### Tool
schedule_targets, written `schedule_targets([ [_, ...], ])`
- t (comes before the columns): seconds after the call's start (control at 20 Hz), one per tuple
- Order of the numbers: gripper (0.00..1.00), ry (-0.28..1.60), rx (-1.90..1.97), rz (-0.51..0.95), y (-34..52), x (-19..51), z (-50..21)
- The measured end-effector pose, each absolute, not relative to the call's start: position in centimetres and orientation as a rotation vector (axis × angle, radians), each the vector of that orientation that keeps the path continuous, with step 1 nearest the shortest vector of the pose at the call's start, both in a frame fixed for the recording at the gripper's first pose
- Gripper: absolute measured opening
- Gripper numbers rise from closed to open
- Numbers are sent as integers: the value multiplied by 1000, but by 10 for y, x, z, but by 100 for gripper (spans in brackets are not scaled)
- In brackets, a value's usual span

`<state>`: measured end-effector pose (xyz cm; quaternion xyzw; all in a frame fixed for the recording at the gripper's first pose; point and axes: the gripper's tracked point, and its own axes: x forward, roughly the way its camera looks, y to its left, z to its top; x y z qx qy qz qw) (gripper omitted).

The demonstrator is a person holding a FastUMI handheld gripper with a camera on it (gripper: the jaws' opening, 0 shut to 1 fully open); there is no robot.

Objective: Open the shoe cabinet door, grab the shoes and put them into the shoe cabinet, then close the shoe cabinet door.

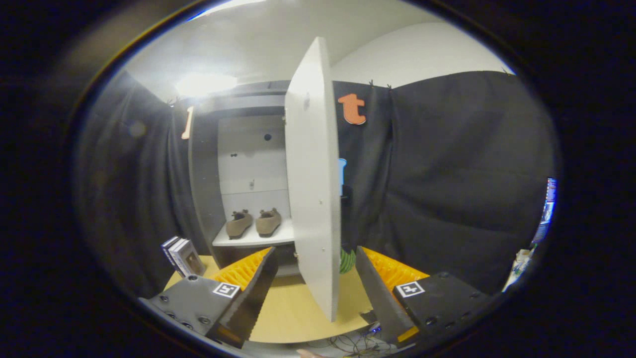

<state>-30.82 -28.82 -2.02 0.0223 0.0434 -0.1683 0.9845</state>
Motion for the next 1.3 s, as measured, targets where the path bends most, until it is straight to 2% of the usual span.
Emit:
schedule_targets([
  [0.2,97,101,45,-292,-343,-292,-16],
  [0.45,96,140,52,-147,-371,-247,-20],
  [0.75,96,151,42,6,-368,-209,-17],
  [1.3,93,146,92,126,-331,-172,-24],
])
